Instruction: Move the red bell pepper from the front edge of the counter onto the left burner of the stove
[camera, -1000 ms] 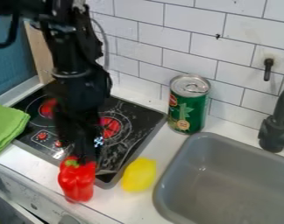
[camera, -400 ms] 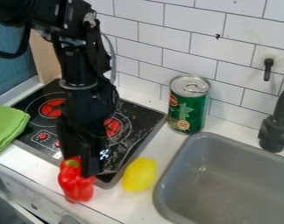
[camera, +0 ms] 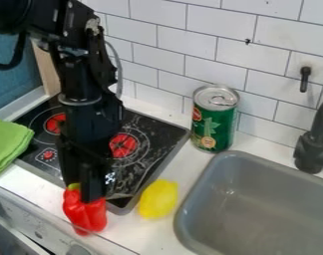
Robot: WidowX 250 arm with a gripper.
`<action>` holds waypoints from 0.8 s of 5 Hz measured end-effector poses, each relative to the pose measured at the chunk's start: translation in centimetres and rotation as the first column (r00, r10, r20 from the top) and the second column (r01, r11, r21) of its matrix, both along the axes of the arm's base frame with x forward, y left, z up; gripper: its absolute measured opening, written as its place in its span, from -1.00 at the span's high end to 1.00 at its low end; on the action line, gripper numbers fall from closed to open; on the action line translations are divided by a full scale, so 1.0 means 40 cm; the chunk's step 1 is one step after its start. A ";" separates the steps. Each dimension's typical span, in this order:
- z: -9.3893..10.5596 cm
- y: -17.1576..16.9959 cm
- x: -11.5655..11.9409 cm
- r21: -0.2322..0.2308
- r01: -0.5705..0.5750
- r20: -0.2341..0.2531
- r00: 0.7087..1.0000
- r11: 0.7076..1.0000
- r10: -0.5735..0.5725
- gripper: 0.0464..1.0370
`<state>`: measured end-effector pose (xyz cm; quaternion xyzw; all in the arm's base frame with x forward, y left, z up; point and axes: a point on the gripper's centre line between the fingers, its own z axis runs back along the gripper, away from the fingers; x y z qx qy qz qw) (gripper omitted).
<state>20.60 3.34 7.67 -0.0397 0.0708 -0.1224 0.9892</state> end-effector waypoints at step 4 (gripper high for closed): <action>0.052 0.016 0.049 0.038 0.032 0.052 0.998 0.999 -0.034 0.89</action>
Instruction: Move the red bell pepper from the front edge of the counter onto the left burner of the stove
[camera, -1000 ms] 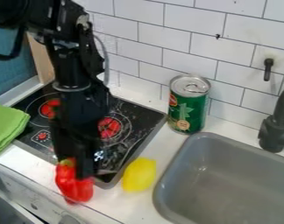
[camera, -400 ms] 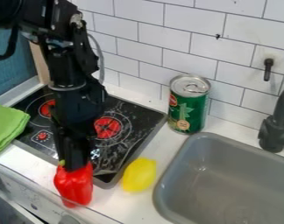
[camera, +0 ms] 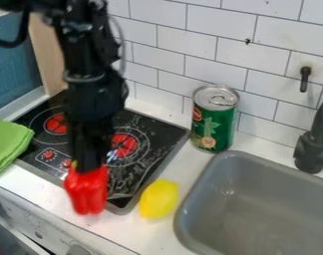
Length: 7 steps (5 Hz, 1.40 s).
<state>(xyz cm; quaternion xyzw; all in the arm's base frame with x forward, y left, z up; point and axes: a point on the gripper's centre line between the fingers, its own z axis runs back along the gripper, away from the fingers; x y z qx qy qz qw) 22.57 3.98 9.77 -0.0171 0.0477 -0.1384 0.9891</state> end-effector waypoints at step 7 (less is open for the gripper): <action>-0.009 0.423 0.235 0.159 -0.230 0.241 0.952 0.960 0.188 0.89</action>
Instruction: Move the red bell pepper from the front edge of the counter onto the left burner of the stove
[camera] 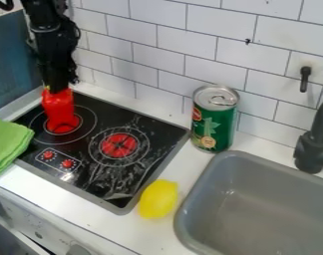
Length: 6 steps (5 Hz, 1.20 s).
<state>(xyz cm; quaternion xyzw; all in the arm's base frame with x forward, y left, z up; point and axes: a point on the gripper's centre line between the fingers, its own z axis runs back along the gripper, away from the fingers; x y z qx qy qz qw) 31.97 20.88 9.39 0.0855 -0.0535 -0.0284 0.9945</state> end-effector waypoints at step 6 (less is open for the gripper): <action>0.128 -0.147 -0.063 0.002 -0.002 0.011 1.000 1.000 0.002 -0.93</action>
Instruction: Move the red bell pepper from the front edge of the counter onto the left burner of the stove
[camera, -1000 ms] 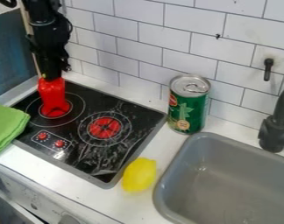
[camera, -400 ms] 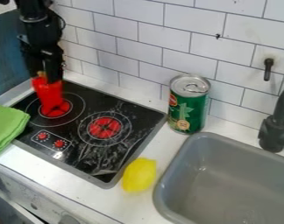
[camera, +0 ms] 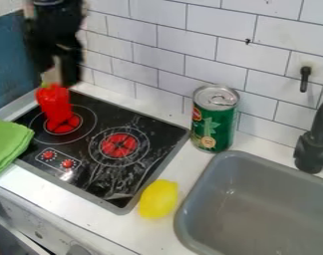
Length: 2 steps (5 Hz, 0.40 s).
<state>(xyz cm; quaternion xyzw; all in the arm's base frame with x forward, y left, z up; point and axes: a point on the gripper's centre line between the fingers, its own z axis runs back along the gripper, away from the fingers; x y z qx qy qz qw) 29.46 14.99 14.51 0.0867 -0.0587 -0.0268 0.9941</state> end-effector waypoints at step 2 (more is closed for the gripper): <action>-0.075 -0.232 0.006 -0.116 0.199 -0.045 0.978 0.973 -0.205 -0.93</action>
